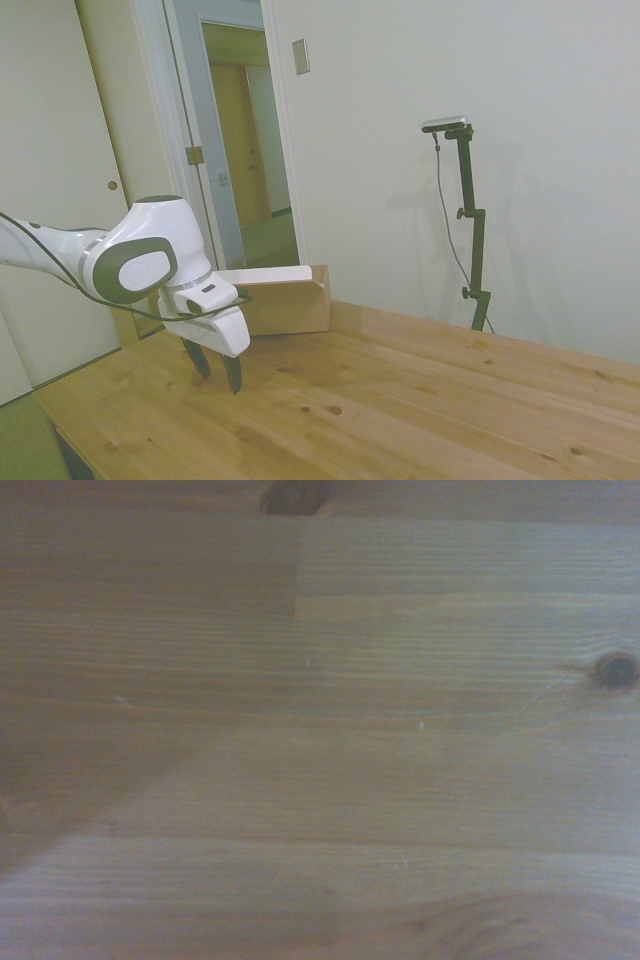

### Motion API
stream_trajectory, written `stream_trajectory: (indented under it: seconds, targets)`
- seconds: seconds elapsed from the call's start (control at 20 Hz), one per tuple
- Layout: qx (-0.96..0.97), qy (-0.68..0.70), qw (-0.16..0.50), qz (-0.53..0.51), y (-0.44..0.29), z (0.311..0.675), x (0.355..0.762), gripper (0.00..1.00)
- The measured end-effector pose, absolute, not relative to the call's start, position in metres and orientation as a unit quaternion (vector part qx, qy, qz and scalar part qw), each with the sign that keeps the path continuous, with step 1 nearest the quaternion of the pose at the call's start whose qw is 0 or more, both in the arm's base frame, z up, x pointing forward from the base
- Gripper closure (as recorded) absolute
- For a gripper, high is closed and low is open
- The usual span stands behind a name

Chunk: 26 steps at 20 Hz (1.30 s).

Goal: Close the box

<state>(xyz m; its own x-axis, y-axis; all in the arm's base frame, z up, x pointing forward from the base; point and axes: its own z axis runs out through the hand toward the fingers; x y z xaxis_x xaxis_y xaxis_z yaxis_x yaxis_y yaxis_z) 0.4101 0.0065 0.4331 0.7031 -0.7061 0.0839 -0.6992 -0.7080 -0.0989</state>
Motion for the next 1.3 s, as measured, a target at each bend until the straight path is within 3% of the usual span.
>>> stream_trajectory:
  seconds: [0.3, 0.6, 0.85, 1.3]
  targets:
    - [-0.923, 0.378, 0.033, -0.066, 0.003, 0.435, 0.409, 0.0]
    - [-0.924, 0.365, 0.051, -0.105, -0.007, 0.469, 0.423, 0.0]
    - [-0.926, 0.346, 0.065, -0.139, 0.006, 0.508, 0.452, 0.0]
    - [-0.945, 0.251, 0.079, -0.197, 0.057, 0.546, 0.515, 0.0]
